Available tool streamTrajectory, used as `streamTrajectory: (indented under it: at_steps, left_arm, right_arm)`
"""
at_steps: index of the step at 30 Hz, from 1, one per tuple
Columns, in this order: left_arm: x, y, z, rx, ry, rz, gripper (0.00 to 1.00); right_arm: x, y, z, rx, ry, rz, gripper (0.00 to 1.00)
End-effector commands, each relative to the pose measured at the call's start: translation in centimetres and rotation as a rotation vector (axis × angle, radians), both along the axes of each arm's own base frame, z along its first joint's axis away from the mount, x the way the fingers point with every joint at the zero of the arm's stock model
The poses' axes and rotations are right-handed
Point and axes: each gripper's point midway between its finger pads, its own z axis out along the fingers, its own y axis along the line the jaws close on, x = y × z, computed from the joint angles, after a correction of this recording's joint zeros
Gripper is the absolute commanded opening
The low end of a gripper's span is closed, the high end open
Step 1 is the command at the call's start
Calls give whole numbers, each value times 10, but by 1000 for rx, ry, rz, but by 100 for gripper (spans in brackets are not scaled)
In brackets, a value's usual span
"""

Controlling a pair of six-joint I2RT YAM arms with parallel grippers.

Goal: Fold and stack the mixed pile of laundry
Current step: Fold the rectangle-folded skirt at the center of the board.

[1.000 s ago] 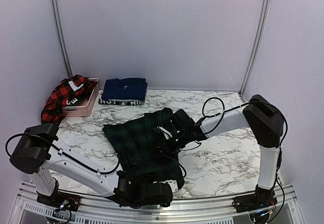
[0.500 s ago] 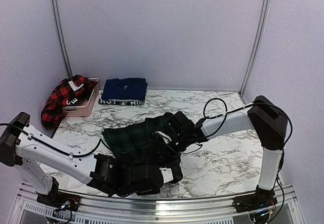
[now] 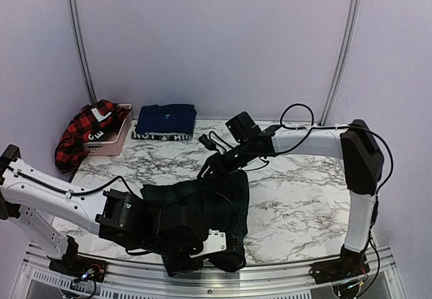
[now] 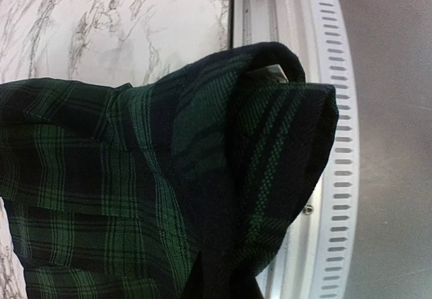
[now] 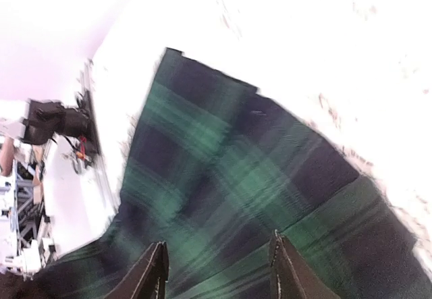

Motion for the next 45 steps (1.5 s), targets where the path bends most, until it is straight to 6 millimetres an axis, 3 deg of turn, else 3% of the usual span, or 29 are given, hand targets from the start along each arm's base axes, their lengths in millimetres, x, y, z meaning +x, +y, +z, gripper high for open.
streamTrajectory:
  at_steps: [1,5,11,16,22,29,34,39,42,45]
  left_arm:
    - [-26,-5,49,-76,165,-65,0]
    - [-33,-4,67,-104,242,-86,0]
    - [-19,-1,73,-121,307,-58,0]
    - [8,2,76,-140,320,-15,0]
    - [54,11,68,-125,267,49,0]
    - [127,17,55,-75,126,123,0]
    - [160,17,37,-31,93,152,0]
    - [180,17,11,11,51,183,3]
    - [191,19,1,38,25,205,6]
    - [215,30,1,48,-66,297,25]
  right_arm:
    - [-7,3,-51,-69,43,53,48]
    - [4,12,-57,-60,19,59,52]
    - [19,19,-40,-1,-10,103,56]
    - [16,5,-80,-110,0,104,56]
    - [-23,10,-110,-129,89,207,45]
    - [-60,7,-109,-60,185,260,36]
    - [-74,8,-100,-33,206,293,36]
    - [-62,11,-85,-15,187,287,37]
    - [-31,4,-73,-19,163,210,41]
    - [10,-10,-46,8,123,111,49]
